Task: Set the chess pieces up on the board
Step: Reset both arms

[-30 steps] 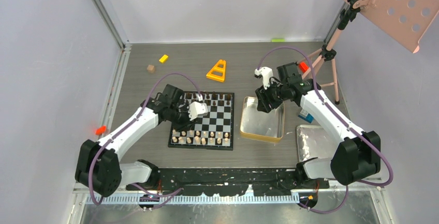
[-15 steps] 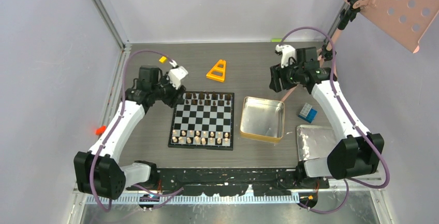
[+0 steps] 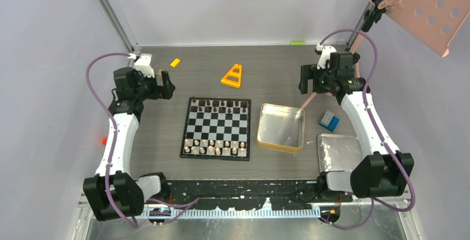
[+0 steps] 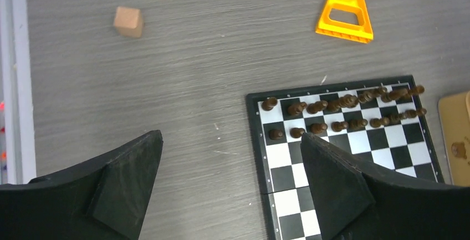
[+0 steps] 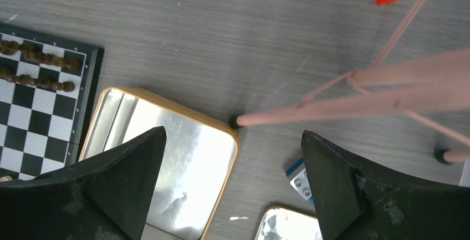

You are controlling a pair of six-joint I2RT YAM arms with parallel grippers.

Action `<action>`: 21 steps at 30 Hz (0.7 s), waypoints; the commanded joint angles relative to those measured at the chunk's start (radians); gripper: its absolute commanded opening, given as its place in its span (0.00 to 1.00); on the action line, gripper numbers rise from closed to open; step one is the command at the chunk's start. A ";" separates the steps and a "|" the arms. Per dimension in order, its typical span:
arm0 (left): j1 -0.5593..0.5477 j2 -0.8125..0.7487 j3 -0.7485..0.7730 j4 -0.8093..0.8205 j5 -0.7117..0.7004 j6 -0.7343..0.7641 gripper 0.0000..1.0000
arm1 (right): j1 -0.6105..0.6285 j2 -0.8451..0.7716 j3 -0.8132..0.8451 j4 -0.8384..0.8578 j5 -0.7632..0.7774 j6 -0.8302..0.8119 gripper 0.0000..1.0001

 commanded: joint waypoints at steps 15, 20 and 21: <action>0.127 -0.349 -0.178 -0.039 -0.075 -0.006 1.00 | -0.006 -0.505 -0.335 0.054 0.129 0.115 1.00; 0.127 -0.433 -0.255 0.023 -0.043 0.003 1.00 | -0.006 -0.541 -0.381 0.078 0.124 0.100 1.00; 0.129 -0.433 -0.262 0.024 -0.037 0.007 1.00 | -0.006 -0.545 -0.381 0.080 0.128 0.095 1.00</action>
